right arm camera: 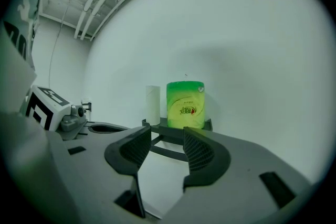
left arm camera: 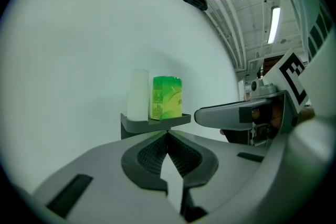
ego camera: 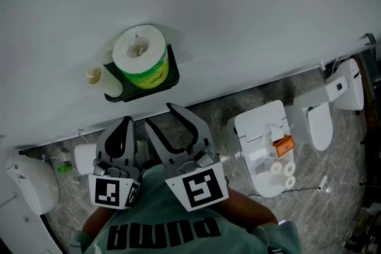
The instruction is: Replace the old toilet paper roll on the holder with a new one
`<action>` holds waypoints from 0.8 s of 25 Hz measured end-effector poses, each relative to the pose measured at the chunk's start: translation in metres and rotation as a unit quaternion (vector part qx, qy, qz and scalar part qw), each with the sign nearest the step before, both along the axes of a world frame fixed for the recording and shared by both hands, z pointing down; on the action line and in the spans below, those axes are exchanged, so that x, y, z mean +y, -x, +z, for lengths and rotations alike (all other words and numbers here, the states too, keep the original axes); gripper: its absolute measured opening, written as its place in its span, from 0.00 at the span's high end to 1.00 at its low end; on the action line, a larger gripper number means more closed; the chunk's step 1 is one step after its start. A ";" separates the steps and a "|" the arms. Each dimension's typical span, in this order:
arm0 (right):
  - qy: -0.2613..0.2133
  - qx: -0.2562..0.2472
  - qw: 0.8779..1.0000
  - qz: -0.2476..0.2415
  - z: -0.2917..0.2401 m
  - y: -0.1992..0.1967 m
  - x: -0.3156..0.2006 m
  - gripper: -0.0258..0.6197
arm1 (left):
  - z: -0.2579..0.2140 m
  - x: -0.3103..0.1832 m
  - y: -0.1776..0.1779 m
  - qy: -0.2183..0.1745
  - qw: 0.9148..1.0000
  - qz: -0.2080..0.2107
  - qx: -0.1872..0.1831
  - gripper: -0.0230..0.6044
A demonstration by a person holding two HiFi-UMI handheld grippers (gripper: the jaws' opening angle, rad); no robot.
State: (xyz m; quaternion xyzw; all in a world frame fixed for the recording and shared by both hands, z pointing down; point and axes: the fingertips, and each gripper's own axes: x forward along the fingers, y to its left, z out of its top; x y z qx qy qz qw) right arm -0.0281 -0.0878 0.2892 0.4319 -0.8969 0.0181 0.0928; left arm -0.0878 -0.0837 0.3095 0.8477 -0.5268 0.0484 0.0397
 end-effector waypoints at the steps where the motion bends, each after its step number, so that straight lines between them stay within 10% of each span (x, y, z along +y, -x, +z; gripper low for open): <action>1: 0.000 0.000 1.000 -0.002 0.001 -0.001 0.000 0.67 | 0.001 0.000 -0.001 0.001 1.000 -0.003 0.001 0.96; 20: 0.003 -0.004 1.000 -0.028 0.005 -0.011 -0.001 0.67 | 0.008 0.003 -0.015 0.013 1.000 -0.025 -0.007 0.96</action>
